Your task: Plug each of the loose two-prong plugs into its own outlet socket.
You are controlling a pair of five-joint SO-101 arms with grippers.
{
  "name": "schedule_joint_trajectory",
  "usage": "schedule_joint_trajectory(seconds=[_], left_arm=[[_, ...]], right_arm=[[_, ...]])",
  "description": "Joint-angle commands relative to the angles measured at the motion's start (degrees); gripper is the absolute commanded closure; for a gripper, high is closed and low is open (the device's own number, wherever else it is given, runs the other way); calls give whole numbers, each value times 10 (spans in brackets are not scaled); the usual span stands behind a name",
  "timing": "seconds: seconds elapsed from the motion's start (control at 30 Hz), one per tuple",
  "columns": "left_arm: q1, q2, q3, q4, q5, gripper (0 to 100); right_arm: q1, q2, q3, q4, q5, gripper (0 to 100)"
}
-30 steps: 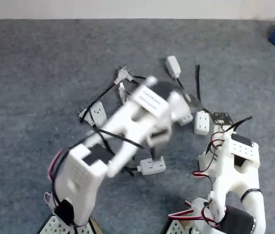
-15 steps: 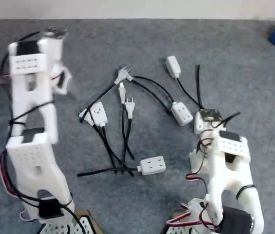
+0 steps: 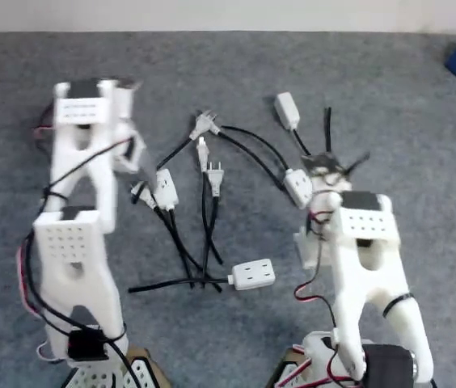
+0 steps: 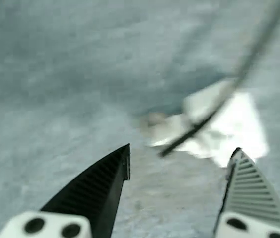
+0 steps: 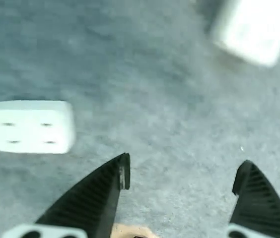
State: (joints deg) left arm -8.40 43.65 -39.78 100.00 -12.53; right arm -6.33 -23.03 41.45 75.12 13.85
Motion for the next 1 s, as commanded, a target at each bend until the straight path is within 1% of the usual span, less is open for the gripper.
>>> schedule_joint_trajectory(seconds=[0.0,0.13,0.2,0.23,0.3,0.43,0.5,0.53,0.6,0.7,0.77,0.87,0.97], left_arm=[[91,-14,-5,13,-18,684],[182,-51,19,13,-64,684],[198,-82,35,12,-74,684],[187,-99,42,12,-74,684],[127,-129,51,11,-53,684],[-47,-170,51,9,-40,684],[-121,-183,53,10,-40,684],[-154,-186,53,11,-41,684],[-211,-189,53,11,-42,684],[-261,-188,53,9,-69,684],[-276,-188,53,9,-74,684],[-284,-187,53,8,-74,684],[-284,-187,53,1,-74,684]], right_arm=[[-26,-3,-64,14,-35,670],[-26,80,-106,13,-44,670],[-36,138,-141,3,-45,670],[-44,167,-164,-1,-42,670],[-64,220,-225,-4,-40,670],[-105,323,-385,1,-41,670],[-120,377,-460,1,-47,670],[-127,404,-495,1,-65,670],[-138,452,-557,2,-135,670],[-158,505,-638,52,-253,670],[-178,521,-679,99,-311,670],[-218,518,-720,135,-348,670],[-249,506,-733,127,-373,670]])
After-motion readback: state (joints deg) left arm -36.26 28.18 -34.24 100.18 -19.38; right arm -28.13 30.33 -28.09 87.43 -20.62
